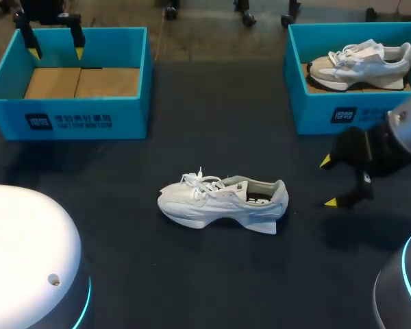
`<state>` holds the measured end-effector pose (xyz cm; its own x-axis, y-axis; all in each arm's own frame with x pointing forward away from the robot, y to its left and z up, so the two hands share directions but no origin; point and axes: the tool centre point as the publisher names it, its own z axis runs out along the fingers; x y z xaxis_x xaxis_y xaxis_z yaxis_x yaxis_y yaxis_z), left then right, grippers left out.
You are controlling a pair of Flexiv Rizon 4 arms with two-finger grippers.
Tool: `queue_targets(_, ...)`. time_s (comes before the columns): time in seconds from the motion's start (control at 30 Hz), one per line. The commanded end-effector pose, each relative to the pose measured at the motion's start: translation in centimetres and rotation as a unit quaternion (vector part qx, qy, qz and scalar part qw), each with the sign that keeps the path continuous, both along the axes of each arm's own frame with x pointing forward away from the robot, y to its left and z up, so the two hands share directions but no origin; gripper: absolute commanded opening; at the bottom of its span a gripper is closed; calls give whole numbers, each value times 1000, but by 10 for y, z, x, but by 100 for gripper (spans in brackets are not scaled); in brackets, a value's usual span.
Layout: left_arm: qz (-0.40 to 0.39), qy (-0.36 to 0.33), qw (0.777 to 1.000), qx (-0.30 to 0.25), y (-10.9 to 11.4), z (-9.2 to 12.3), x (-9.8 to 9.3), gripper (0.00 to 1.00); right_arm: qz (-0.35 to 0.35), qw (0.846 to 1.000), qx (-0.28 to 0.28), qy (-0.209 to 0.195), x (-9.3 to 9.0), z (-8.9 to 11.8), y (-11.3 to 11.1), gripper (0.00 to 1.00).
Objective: Take the shoe out of the shoebox, open the shoe tongue, remove and reinsert the insole, then place the shoe into the shoebox
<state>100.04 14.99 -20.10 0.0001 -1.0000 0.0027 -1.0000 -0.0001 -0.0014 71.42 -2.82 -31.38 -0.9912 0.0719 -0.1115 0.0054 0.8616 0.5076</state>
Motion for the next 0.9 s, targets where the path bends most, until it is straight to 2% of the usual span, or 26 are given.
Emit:
queue_targets(0.03,0,0,1000,1,0,0,0,100,33,987,152,-34,-9,0,-7,100)
queue_targets(0.07,0,0,1000,1,0,0,0,100,49,987,148,-39,-10,1,-8,100)
queue_targets(0.8,0,0,1000,1,0,0,0,100,49,987,148,-39,-10,1,-8,100)
queue_targets(0.9,0,0,1000,1,0,0,0,100,50,987,148,-34,-5,-1,-10,100)
